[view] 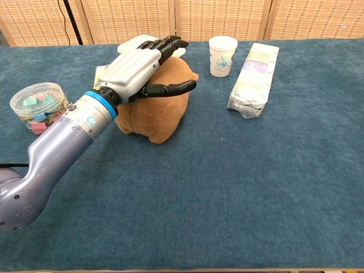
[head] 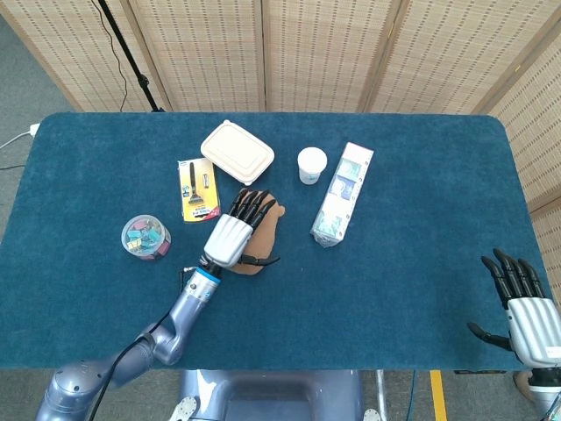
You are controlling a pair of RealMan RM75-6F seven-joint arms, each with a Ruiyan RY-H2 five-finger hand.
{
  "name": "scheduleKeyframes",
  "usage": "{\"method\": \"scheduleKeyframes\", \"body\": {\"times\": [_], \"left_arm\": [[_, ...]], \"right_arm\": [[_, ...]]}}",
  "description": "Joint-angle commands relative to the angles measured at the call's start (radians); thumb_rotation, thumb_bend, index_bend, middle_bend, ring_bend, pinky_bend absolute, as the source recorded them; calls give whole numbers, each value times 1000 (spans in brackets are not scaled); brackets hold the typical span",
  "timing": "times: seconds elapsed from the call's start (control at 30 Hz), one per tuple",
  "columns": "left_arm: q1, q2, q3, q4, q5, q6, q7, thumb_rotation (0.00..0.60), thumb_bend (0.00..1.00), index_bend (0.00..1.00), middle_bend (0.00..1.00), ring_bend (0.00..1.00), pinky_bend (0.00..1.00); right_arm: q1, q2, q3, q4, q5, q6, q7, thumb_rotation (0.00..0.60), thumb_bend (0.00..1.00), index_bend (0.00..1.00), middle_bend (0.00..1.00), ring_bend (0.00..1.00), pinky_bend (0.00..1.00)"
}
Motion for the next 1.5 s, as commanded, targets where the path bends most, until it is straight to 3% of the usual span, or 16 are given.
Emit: {"method": "scheduleKeyframes", "body": {"times": [0.03, 0.6, 1.1, 1.3, 1.5], "left_arm": [[-9, -17, 3, 27, -8, -1, -14, 0, 0, 70, 0, 0, 0], [-44, -88, 10, 176, -47, -32, -79, 0, 0, 57, 0, 0, 0], [-52, -92, 8, 184, -74, -24, -79, 0, 0, 50, 0, 0, 0], [-32, -3, 5, 35, -64, 59, -50, 0, 0, 50, 0, 0, 0], [24, 201, 11, -319, -65, 82, 79, 0, 0, 36, 0, 0, 0]], "right_arm": [[1, 0, 0, -1, 2, -2, 0, 600, 0, 0, 0, 0, 0], [2, 7, -7, -6, -11, -2, 8, 600, 0, 0, 0, 0, 0], [-2, 10, -9, -9, -16, 7, 10, 600, 0, 0, 0, 0, 0], [-3, 9, -11, -11, -20, 9, 5, 600, 0, 0, 0, 0, 0], [-4, 8, -14, -15, -27, 11, -1, 600, 0, 0, 0, 0, 0]]}}
